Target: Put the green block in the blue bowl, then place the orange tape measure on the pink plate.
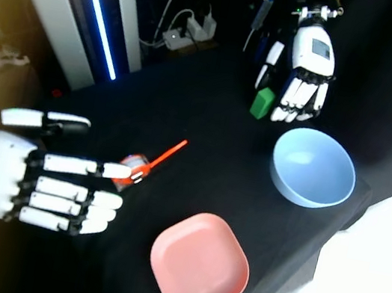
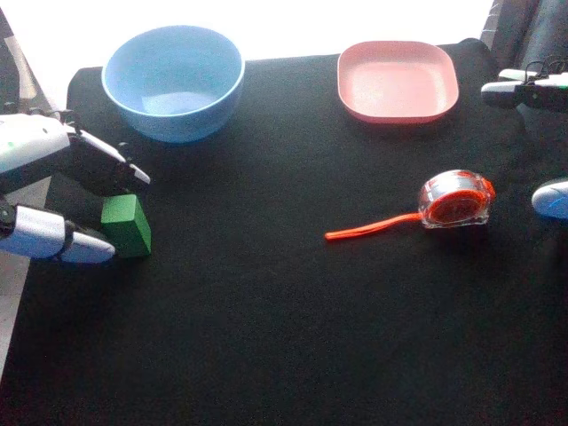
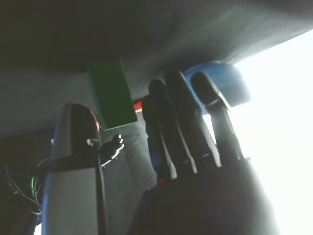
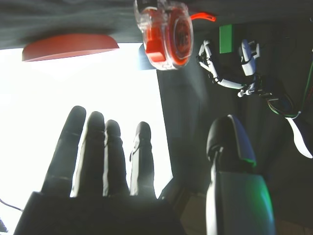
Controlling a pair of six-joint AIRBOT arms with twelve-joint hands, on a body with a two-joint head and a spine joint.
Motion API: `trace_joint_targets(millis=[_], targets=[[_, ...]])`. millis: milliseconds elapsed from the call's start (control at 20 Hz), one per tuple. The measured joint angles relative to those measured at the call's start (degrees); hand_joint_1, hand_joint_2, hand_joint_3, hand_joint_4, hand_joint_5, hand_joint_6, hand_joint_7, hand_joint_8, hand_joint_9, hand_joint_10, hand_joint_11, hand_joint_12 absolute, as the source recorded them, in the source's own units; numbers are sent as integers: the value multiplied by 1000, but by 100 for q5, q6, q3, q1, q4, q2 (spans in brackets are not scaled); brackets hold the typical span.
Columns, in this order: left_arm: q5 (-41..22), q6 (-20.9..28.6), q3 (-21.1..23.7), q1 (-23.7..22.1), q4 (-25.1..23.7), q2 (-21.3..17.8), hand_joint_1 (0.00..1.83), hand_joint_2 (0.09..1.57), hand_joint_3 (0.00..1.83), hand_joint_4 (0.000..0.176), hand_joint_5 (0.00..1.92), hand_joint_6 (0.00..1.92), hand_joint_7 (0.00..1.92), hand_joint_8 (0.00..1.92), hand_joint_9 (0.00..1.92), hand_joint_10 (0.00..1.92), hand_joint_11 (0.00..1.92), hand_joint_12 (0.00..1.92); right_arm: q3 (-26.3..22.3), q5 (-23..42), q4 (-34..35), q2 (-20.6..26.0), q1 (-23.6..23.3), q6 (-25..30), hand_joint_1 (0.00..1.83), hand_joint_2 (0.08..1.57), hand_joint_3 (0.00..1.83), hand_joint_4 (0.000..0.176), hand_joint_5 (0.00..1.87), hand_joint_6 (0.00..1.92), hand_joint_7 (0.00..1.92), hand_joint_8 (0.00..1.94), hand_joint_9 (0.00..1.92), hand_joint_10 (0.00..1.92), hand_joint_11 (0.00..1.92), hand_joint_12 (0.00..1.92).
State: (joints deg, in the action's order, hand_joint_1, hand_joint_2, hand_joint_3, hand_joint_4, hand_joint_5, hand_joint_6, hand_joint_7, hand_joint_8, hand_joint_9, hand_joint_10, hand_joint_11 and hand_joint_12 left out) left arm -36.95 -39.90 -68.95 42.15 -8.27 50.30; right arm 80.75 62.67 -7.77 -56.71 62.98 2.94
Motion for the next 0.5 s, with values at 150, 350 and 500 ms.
trace_joint_targets(millis=[150, 350, 500], targets=[[31, 2, -26, -79, -2, 35, 911, 969, 0, 0, 767, 0, 892, 1, 834, 1, 255, 1099, 0, -4, -2, -24, 0, 2, 780, 1004, 0, 119, 352, 1, 194, 0, 185, 1, 0, 532], [37, 0, -33, -98, -4, 122, 913, 973, 5, 0, 778, 3, 909, 3, 843, 3, 319, 1034, 0, 2, 7, -24, 0, 0, 787, 1001, 0, 118, 368, 2, 217, 1, 211, 2, 0, 560], [11, 2, -42, -118, -9, 138, 1047, 1010, 1, 0, 927, 11, 1025, 10, 956, 27, 393, 1131, 0, 2, 0, -35, 0, 0, 792, 994, 0, 116, 380, 1, 237, 1, 234, 3, 0, 617]])
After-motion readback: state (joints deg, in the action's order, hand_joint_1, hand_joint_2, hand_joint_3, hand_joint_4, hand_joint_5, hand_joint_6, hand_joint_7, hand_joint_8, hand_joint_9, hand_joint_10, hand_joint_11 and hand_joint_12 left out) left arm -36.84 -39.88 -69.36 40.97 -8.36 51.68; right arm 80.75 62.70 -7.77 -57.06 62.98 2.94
